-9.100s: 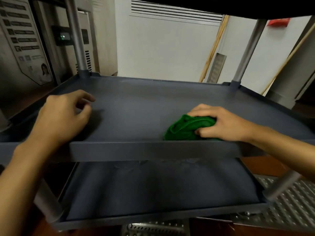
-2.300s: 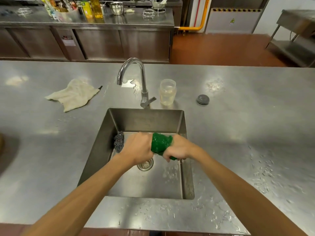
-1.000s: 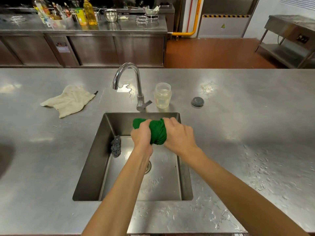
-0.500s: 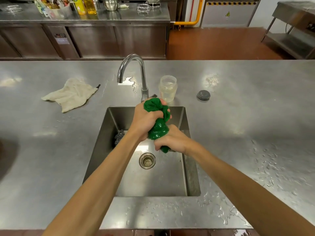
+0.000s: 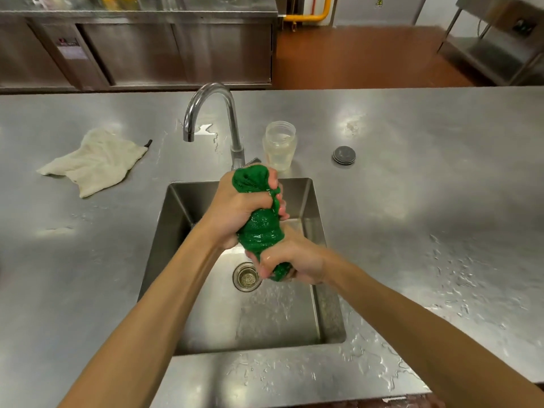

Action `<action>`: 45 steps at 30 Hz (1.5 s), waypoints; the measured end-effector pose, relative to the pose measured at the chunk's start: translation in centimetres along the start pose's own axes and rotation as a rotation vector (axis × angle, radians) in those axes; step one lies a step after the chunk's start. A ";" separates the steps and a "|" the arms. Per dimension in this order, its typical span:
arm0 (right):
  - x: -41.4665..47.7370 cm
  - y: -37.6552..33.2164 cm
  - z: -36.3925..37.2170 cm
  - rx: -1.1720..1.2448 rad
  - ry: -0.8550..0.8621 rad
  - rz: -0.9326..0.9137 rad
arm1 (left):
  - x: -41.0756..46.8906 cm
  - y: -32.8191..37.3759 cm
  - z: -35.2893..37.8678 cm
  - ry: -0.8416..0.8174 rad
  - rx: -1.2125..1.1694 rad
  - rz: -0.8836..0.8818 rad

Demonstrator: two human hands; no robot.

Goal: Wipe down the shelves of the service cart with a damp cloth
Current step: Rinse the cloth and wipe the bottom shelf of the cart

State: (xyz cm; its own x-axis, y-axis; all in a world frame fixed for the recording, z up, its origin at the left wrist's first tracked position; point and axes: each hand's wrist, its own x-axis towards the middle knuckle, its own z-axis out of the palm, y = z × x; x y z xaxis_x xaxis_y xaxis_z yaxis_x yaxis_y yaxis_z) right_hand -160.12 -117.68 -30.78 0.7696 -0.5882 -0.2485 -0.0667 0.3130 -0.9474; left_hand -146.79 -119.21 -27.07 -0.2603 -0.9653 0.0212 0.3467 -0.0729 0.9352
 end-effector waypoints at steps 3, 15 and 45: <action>-0.3 -0.7 0.0 0.039 -0.067 -0.011 | 0.3 0.7 0.3 -0.065 -0.018 0.007; -6.9 -0.7 -1.7 -0.209 0.255 0.117 | 1.0 -2.8 3.3 0.206 -0.032 -0.013; -60.9 14.4 6.0 0.005 1.784 -0.155 | -13.0 -21.4 52.4 -0.250 0.041 -0.342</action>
State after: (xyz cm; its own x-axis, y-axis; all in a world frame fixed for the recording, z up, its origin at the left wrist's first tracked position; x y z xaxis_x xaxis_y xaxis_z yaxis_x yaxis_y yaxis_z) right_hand -204.08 -72.86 -28.05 -0.7803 -0.6221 -0.0648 -0.0635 0.1819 -0.9813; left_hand -198.04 -91.97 -28.82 -0.5665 -0.7963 -0.2119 0.1675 -0.3631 0.9166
